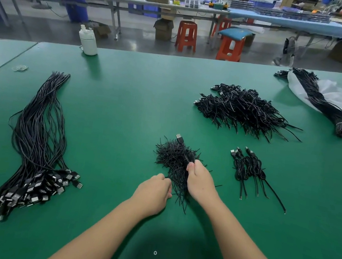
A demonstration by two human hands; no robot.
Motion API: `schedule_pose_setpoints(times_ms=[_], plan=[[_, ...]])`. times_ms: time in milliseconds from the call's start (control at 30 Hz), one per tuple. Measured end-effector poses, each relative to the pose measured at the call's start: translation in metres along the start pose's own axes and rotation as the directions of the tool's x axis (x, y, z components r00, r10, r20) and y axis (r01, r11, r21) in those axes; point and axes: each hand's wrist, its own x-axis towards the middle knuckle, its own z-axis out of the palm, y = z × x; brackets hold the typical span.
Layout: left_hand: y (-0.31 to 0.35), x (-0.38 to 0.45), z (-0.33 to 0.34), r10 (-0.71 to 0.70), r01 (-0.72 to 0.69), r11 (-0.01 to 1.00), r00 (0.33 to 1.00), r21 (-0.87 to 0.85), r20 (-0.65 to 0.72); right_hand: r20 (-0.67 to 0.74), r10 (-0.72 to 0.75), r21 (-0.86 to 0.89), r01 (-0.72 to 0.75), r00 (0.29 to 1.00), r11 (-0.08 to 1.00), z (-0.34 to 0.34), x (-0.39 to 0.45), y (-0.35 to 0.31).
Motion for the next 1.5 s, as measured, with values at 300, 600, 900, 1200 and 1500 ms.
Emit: schedule_pose_setpoints(times_ms=[300, 600, 900, 1200, 1500], plan=[[-0.03, 0.0, -0.051, -0.204, 0.178, 0.93, 0.978, -0.322, -0.049, 0.059, -0.093, 0.201, 0.08, 0.994, 0.976, -0.002, -0.007, -0.006], [0.003, -0.004, -0.067, -0.246, -0.004, 0.673, 0.942, -0.74, -0.23, 0.172, -0.238, 0.259, 0.189, 0.956, 0.947, 0.005, -0.019, -0.028], [0.005, -0.007, -0.068, -0.202, 0.025, 0.773, 0.957, -0.634, -0.209, 0.105, -0.197, 0.19, 0.175, 0.975, 0.966, 0.007, -0.016, -0.026], [0.007, -0.014, -0.081, 0.563, -0.386, 0.814, 0.707, 0.434, -0.427, 0.295, -0.086, 0.377, -0.033, 0.952, 0.925, 0.005, -0.006, -0.024], [0.009, -0.009, -0.083, 0.023, -0.149, 0.931, 0.935, -0.332, -0.354, 0.324, -0.17, 0.328, 0.058, 0.931, 0.943, -0.001, -0.017, -0.026]])
